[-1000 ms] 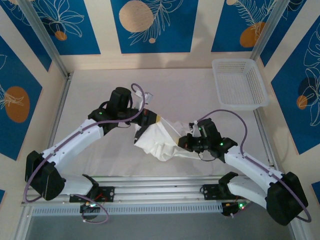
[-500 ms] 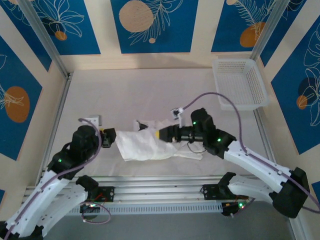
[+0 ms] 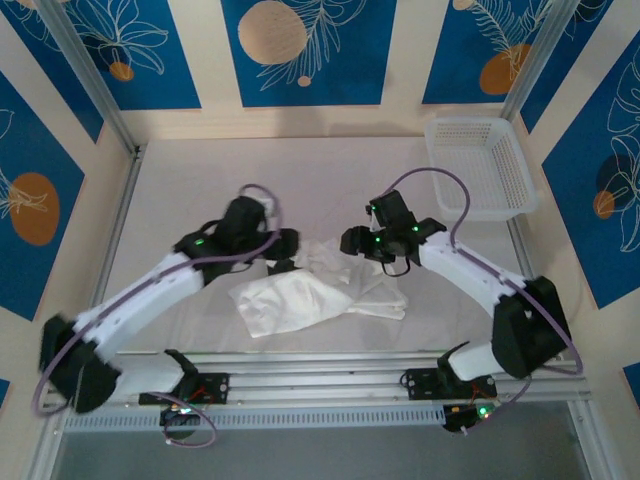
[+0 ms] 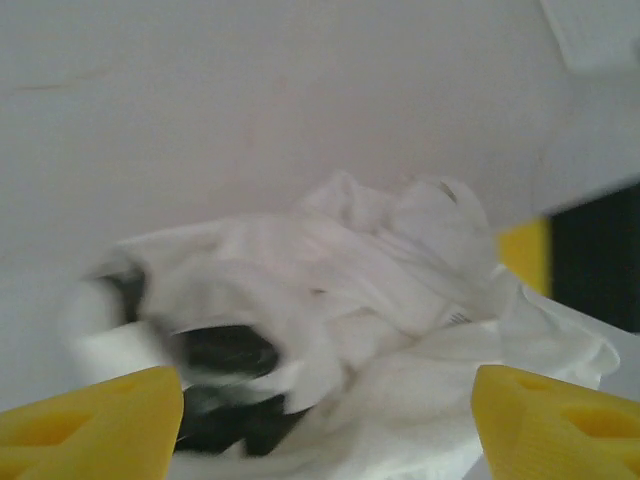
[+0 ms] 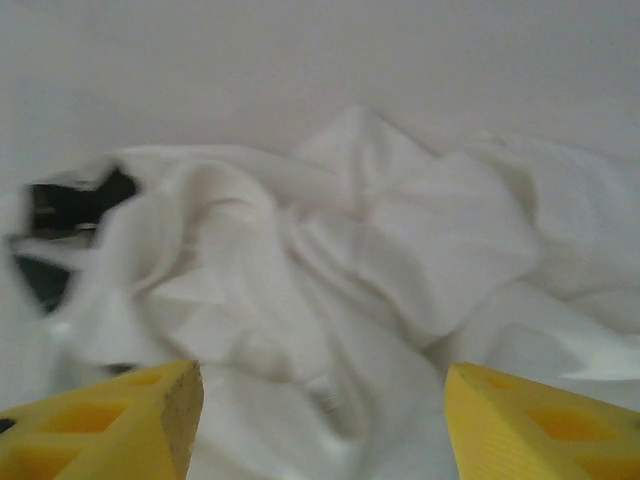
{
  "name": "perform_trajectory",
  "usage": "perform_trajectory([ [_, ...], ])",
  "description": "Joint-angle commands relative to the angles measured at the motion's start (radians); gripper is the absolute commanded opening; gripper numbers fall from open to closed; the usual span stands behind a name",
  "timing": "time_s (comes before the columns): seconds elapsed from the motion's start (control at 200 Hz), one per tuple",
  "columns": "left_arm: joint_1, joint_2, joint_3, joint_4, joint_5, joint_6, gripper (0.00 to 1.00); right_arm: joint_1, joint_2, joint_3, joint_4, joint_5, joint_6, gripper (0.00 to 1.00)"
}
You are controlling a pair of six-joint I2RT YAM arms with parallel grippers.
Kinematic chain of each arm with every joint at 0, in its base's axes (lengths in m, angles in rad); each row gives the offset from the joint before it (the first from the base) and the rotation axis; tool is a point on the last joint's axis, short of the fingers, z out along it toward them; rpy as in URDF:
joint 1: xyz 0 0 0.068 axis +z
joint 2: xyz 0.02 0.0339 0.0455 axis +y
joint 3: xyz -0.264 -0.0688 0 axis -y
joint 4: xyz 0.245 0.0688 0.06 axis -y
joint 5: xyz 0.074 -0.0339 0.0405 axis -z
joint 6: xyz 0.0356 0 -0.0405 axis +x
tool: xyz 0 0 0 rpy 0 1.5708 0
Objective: Fold the inside-out t-shirt
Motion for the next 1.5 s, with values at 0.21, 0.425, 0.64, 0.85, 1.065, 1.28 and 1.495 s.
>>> perform_trajectory([
  [0.21, -0.03, 0.351, 0.232, -0.204, 0.075, 0.132, 0.98, -0.052, 0.177, -0.002, 0.021, -0.133, -0.062, 0.68],
  [0.425, -0.008, 0.459, 0.158, -0.252, -0.057, 0.11, 0.06, -0.113, 0.237, 0.009, 0.029, -0.133, -0.063, 0.44],
  [0.64, 0.088, 0.143, -0.23, 0.007, -0.039, -0.001, 0.0, -0.135, 0.206, -0.015, -0.002, -0.059, -0.064, 0.0],
  [0.85, 0.151, -0.083, -0.331, 0.094, -0.038, -0.021, 0.46, -0.177, 0.004, -0.125, 0.012, 0.008, -0.085, 0.0],
  [1.065, 0.05, 0.003, -0.103, 0.006, 0.125, -0.024, 0.53, -0.042, -0.049, -0.096, 0.066, -0.111, -0.101, 0.35],
  [1.28, -0.028, 0.246, 0.009, -0.073, 0.088, -0.063, 0.67, 0.054, 0.174, 0.091, 0.057, -0.116, -0.131, 0.62],
  [1.495, -0.022, 0.245, -0.064, -0.052, 0.075, -0.035, 0.56, 0.11, 0.41, 0.223, 0.058, -0.134, -0.145, 0.65],
])
